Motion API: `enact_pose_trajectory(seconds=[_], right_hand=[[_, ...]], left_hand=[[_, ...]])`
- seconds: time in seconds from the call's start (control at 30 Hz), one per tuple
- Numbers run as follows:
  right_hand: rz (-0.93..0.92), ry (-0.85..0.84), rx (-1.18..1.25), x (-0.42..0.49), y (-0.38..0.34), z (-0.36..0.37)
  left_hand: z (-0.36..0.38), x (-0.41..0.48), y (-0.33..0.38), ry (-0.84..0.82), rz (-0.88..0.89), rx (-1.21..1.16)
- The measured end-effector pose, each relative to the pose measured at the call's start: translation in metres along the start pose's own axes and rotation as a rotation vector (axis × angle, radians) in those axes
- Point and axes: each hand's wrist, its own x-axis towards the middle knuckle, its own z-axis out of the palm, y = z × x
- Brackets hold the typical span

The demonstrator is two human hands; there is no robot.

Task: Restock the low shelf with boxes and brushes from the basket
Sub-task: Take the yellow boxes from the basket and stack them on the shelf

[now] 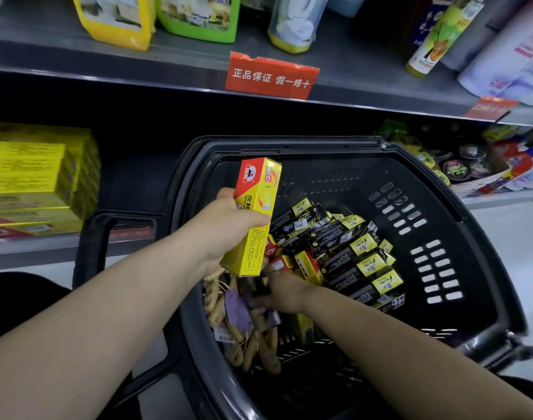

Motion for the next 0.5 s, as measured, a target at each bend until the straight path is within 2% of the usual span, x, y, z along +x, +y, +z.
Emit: enact_pose_trajectory(seconds=[0.07, 0.17, 0.33, 0.4, 0.5], right_hand=[[-0.034, 0.058, -0.051, 0.006, 0.003, -0.002], [-0.042, 0.214, -0.448, 0.016, 0.015, -0.018], [0.007, 0.190, -0.874, 0.028, 0.022, -0.017], [-0.037, 0.234, -0.869, 0.028, 0.018, -0.023], [-0.084, 0.385, -0.633, 0.008, 0.010, -0.049]], left_hand=[[0.001, -0.002, 0.000, -0.009, -0.002, 0.004], [0.003, -0.006, -0.001, -0.028, -0.019, -0.015], [0.003, -0.010, 0.000, -0.045, -0.037, -0.076], [0.001, -0.010, 0.001, -0.045, -0.045, -0.096], [0.000, -0.010, 0.002, -0.044, -0.047, -0.138]])
